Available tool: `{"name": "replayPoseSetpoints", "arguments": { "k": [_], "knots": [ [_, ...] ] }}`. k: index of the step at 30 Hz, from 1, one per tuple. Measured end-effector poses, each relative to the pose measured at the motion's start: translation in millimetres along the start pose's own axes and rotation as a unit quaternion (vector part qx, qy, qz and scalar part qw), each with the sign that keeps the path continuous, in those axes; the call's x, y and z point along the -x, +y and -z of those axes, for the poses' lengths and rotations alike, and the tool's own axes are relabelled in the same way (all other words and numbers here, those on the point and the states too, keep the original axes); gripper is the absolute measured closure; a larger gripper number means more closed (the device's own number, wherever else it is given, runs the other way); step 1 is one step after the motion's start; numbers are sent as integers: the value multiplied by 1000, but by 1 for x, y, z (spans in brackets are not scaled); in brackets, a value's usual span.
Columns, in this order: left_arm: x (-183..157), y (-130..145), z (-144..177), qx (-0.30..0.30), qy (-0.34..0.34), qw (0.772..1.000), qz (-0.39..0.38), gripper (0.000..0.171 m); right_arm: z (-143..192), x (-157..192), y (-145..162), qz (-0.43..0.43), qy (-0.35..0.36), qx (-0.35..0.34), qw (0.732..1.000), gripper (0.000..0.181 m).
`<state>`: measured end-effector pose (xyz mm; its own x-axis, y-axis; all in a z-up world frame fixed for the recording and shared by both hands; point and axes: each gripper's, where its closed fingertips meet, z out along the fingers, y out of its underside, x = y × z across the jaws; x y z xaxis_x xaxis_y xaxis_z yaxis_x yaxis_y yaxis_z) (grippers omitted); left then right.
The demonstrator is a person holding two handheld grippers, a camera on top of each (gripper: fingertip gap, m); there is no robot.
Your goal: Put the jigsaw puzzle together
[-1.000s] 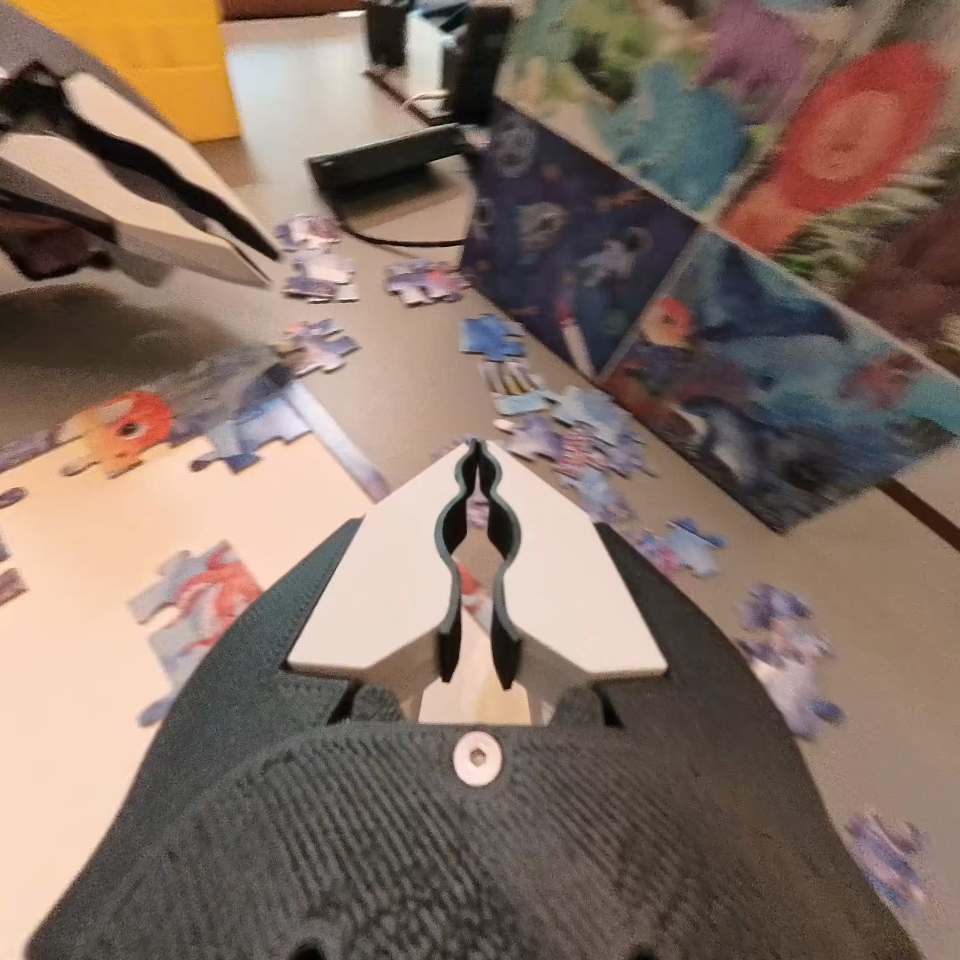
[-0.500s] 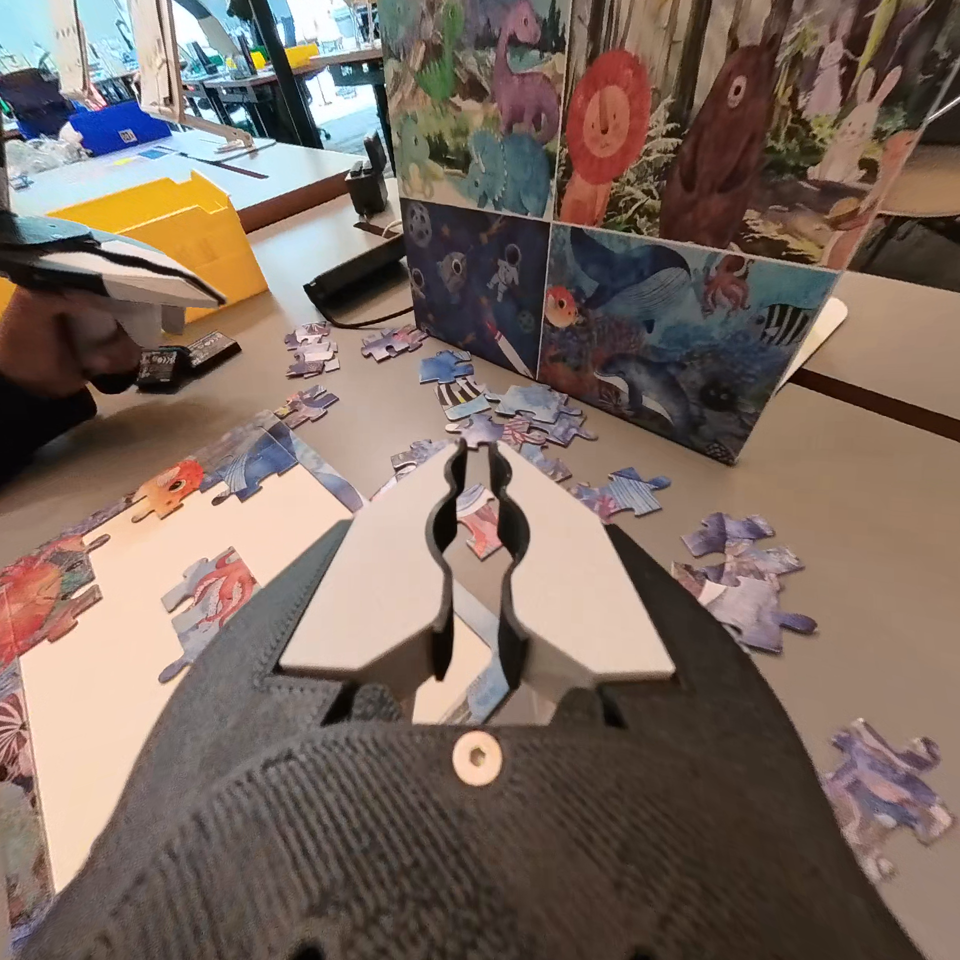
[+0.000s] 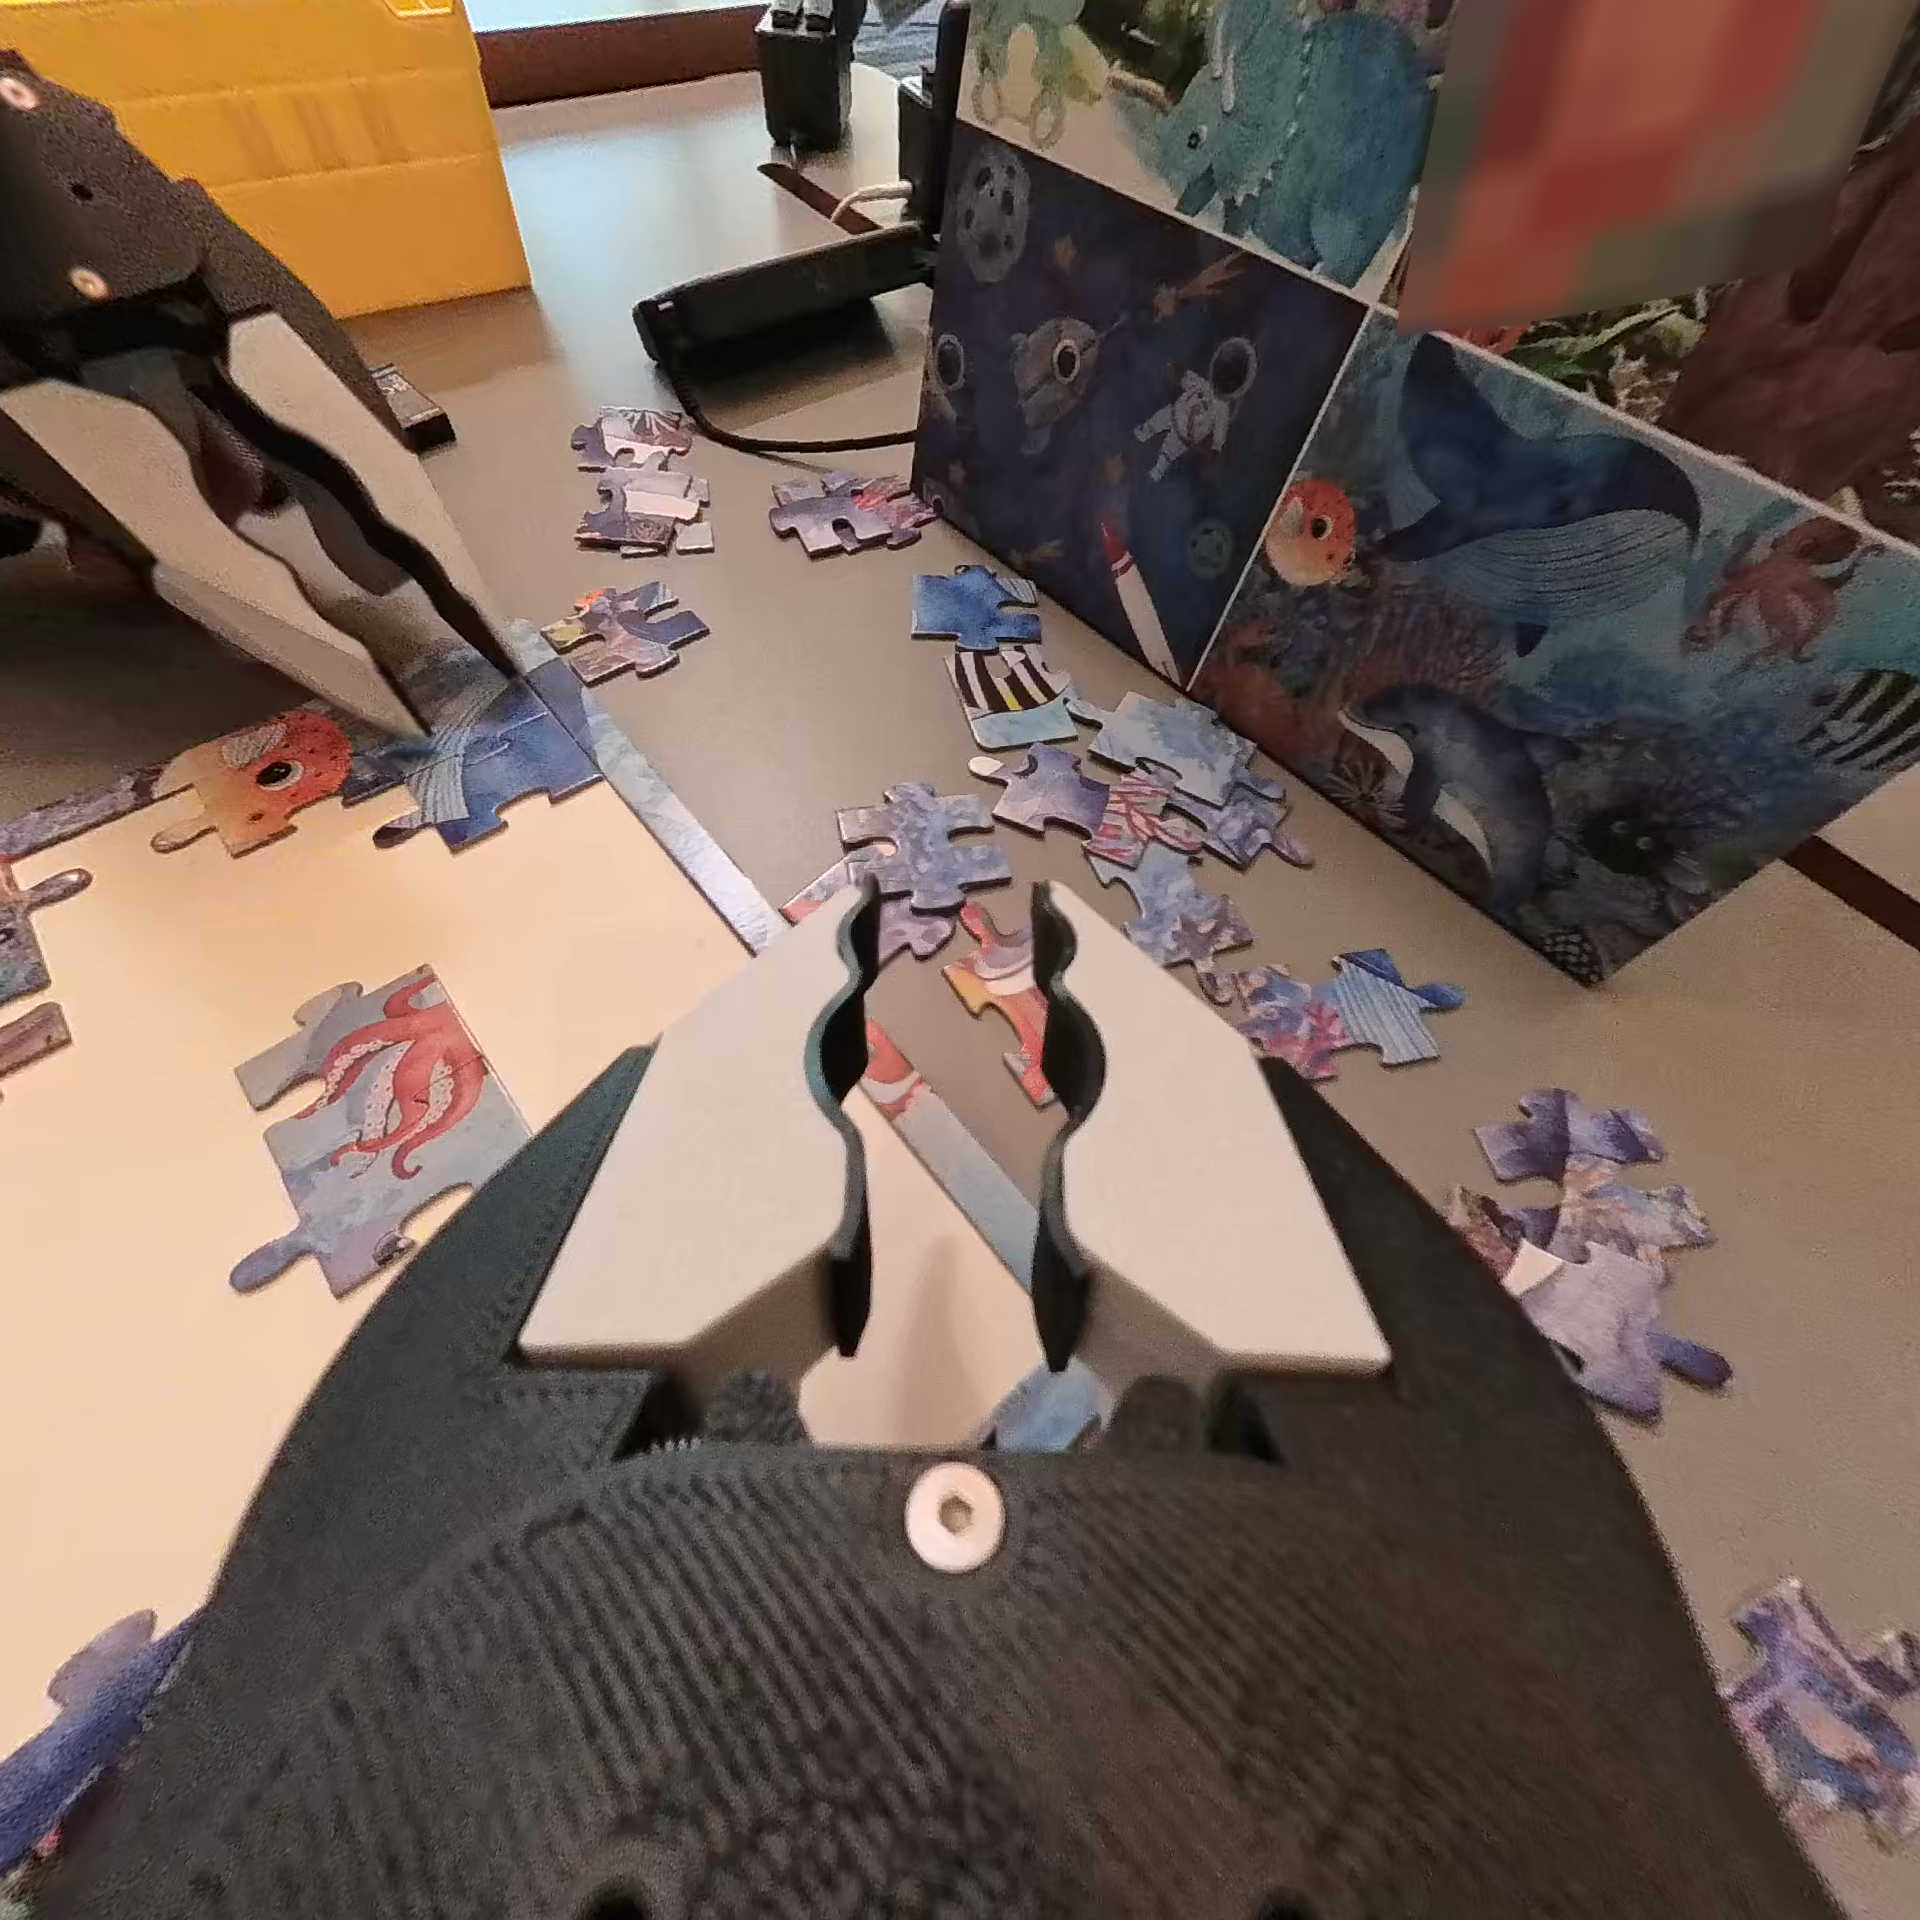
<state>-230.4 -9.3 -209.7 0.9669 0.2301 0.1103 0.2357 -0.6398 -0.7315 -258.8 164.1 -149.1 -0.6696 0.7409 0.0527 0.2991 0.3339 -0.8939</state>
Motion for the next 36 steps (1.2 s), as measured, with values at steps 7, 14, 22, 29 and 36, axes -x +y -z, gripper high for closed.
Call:
{"name": "replayPoseSetpoints", "arguments": {
  "k": [7, 14, 22, 29, 36],
  "knots": [
    [17, -21, 18, -55, -75, 995, -26, 151, 9, -17, -4, -22, 23, -23, 999, 153],
    [52, -30, 47, -111, -166, 980, -3, 156, 10, -23, -2, -23, 32, -24, 999, 153],
    [61, -25, 46, -104, -181, 978, 5, 161, 8, -25, 1, -7, 48, -15, 999, 153],
    [68, -19, 44, -98, -197, 975, 1, 163, 9, -27, 0, -12, 45, -29, 999, 153],
    [83, -18, 58, -129, -217, 967, 44, 163, 13, -41, 5, -29, 63, -33, 997, 153]
  ]
}}
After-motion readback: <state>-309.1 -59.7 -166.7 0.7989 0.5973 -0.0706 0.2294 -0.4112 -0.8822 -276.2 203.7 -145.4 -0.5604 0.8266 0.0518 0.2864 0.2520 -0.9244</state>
